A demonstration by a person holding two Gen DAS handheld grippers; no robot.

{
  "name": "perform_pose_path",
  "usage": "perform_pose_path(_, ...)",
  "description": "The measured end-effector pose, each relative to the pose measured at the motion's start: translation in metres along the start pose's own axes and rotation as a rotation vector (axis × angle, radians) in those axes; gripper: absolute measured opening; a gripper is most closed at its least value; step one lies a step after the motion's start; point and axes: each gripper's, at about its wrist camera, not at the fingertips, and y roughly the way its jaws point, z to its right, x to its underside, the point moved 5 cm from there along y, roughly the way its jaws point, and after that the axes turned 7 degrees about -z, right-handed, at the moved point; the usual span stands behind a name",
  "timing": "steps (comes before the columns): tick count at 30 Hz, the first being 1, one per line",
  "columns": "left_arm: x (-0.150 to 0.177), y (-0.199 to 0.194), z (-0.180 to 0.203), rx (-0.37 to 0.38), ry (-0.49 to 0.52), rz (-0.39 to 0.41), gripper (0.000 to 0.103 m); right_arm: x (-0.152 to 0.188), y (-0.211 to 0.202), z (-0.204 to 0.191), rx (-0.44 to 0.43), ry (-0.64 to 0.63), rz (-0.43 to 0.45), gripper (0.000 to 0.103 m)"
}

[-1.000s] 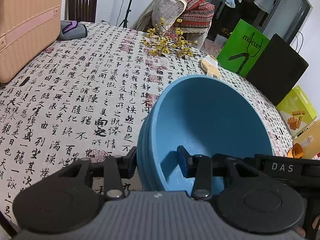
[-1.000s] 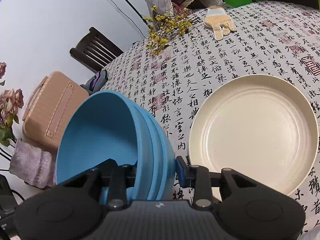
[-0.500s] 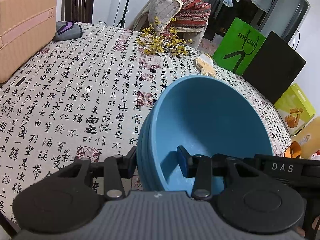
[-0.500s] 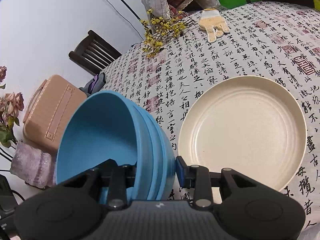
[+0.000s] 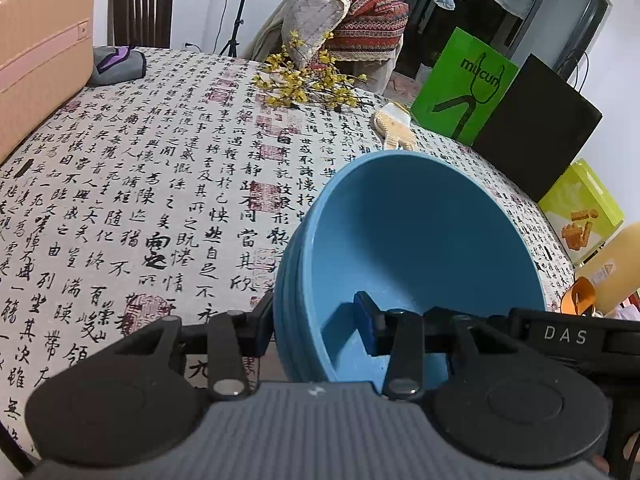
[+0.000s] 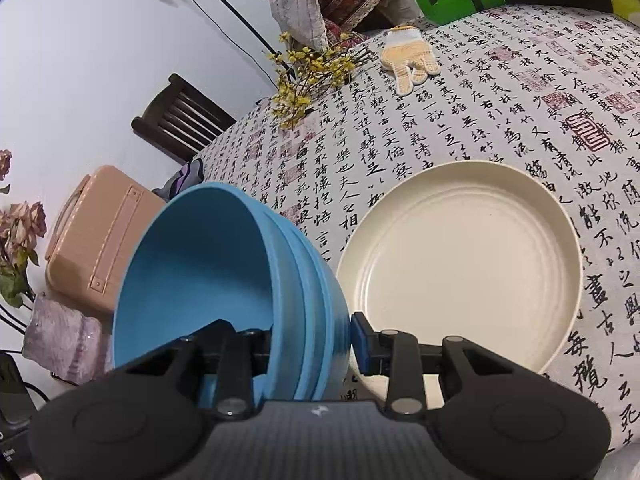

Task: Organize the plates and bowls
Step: 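Lower the held blue bowl stack onto the cream plate stack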

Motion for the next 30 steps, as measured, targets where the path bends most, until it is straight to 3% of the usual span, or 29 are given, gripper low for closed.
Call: perform_pose_path(30, -0.006, 0.026, 0.052, 0.054, 0.052, -0.033, 0.042, -0.015, -0.03, 0.046, 0.036, 0.052, 0.063, 0.031)
